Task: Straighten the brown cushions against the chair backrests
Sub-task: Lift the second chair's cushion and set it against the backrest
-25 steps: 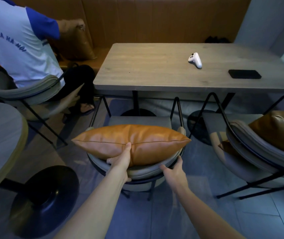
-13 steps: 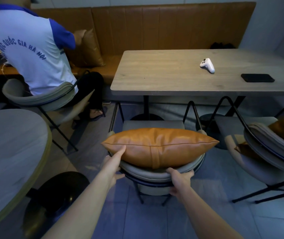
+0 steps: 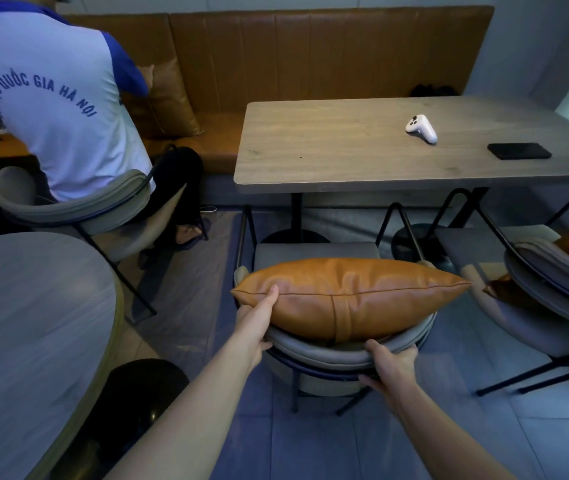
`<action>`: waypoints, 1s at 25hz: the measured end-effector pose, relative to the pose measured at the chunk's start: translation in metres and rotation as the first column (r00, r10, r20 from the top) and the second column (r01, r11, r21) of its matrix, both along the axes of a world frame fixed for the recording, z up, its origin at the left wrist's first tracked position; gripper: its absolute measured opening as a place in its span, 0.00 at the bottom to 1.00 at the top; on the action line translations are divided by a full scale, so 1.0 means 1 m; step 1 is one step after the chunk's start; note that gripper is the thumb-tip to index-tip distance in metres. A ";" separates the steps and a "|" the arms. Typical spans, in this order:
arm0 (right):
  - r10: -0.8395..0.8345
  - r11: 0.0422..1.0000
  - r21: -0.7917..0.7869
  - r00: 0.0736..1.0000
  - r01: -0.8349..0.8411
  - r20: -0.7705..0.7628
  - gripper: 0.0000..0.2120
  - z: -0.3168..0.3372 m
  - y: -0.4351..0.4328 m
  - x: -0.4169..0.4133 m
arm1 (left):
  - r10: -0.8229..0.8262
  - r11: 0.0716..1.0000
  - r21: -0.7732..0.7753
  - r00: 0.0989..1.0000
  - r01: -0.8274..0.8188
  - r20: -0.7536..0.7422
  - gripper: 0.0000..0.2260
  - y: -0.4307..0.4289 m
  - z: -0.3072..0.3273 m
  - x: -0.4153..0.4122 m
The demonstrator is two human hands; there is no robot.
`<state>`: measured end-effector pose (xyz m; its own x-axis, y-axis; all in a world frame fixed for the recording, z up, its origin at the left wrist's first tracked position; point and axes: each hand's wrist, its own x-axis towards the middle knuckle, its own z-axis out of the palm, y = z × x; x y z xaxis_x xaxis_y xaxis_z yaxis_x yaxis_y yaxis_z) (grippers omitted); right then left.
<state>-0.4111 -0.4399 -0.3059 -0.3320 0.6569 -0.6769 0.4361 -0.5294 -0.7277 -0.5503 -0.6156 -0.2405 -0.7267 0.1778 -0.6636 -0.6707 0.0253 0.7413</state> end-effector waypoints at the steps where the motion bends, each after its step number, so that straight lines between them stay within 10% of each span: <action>1: 0.011 1.000 -0.007 1.000 -0.011 -0.003 0.37 0.000 0.001 -0.003 | 0.008 1.000 0.005 1.000 -0.008 -0.007 0.35 0.001 0.001 -0.003; 11: 0.152 0.988 0.013 0.988 -0.152 0.037 0.36 0.014 0.021 -0.026 | 0.077 0.997 -0.003 0.996 -0.077 -0.035 0.33 0.010 -0.002 -0.027; 14: 0.262 0.914 0.219 0.908 -0.343 0.328 0.41 0.018 0.015 -0.026 | 0.075 0.997 -0.009 0.997 -0.075 -0.029 0.33 0.011 -0.001 -0.027; 17: 0.163 0.494 0.548 0.692 -0.675 0.704 0.37 0.021 0.006 -0.022 | 0.084 0.996 -0.004 0.996 -0.085 -0.026 0.33 0.010 0.002 -0.025; 20: 0.276 -0.025 0.644 0.614 -0.764 0.739 0.21 0.019 0.000 -0.024 | 0.133 0.991 -0.018 0.990 -0.134 -0.035 0.36 0.010 0.000 -0.024; 25: 0.464 -0.223 0.401 0.265 -0.889 0.845 0.30 0.011 -0.011 -0.039 | 0.155 0.986 -0.064 0.988 -0.156 -0.017 0.28 0.010 -0.006 -0.030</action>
